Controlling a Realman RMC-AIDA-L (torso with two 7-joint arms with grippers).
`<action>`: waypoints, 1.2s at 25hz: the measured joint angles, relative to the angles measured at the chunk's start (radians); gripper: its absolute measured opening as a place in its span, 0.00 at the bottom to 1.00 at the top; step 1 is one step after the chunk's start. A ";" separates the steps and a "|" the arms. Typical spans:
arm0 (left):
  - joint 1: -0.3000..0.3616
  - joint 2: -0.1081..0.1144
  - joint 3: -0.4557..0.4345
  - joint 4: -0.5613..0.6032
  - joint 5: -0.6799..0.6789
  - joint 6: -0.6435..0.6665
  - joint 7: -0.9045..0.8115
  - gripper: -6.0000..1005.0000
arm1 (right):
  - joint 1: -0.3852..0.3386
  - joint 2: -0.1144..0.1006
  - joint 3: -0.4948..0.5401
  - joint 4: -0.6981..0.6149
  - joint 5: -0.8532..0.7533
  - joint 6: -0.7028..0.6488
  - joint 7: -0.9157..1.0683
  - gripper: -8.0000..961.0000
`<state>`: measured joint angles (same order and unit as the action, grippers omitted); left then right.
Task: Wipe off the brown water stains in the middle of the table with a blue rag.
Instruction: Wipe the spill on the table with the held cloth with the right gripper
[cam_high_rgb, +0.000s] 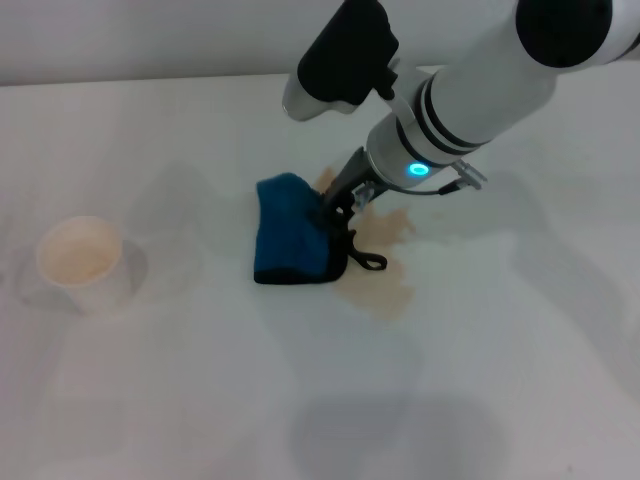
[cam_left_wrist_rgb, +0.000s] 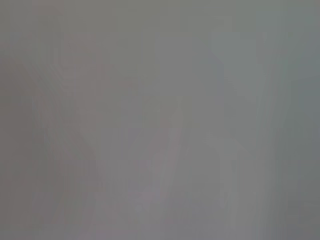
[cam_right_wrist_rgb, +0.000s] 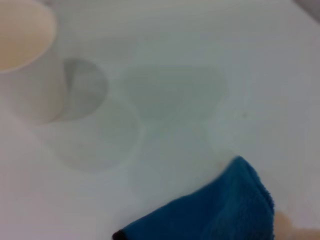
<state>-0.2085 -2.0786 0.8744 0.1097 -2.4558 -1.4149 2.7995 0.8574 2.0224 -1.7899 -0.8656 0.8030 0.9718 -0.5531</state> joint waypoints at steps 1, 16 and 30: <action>0.000 0.000 0.000 0.000 0.000 -0.002 0.000 0.89 | 0.008 0.000 0.000 0.015 0.001 -0.018 0.001 0.14; 0.008 0.000 0.001 0.000 0.002 -0.054 0.001 0.89 | 0.011 -0.012 0.288 0.165 -0.100 -0.127 0.015 0.14; 0.000 0.003 0.002 0.001 0.003 -0.063 0.002 0.89 | -0.098 -0.001 0.290 0.109 0.001 0.104 -0.082 0.14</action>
<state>-0.2088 -2.0752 0.8759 0.1105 -2.4528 -1.4775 2.8011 0.7595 2.0217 -1.4999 -0.7564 0.8040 1.0758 -0.6347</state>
